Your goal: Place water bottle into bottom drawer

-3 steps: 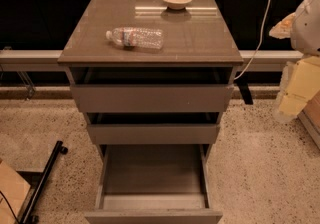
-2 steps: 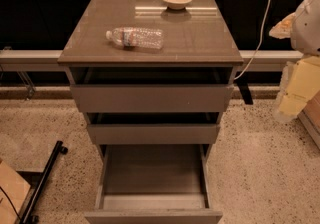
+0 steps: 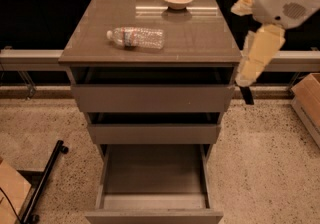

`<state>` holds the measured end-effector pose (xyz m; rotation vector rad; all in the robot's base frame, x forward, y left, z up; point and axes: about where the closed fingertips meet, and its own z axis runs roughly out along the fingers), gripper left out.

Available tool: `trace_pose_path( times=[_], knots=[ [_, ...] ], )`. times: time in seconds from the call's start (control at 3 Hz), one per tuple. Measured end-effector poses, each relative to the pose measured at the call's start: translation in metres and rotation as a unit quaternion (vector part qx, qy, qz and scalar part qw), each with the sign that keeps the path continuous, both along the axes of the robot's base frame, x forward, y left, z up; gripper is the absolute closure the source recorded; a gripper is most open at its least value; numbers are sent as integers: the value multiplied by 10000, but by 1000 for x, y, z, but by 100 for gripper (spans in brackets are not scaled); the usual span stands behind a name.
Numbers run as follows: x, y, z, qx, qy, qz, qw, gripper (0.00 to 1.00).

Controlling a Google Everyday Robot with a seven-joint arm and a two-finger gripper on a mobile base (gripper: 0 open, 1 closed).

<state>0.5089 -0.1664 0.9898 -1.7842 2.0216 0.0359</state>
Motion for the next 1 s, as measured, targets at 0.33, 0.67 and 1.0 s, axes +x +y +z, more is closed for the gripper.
trace_pose_path(
  times=[0.33,0.67,1.0],
  knots=[
    [51,26,13,395,-152,186,9989,0],
    [97,56,25,639,-244,287,9972,0],
    [105,65,27,698,-329,291,9966,0]
  ],
)
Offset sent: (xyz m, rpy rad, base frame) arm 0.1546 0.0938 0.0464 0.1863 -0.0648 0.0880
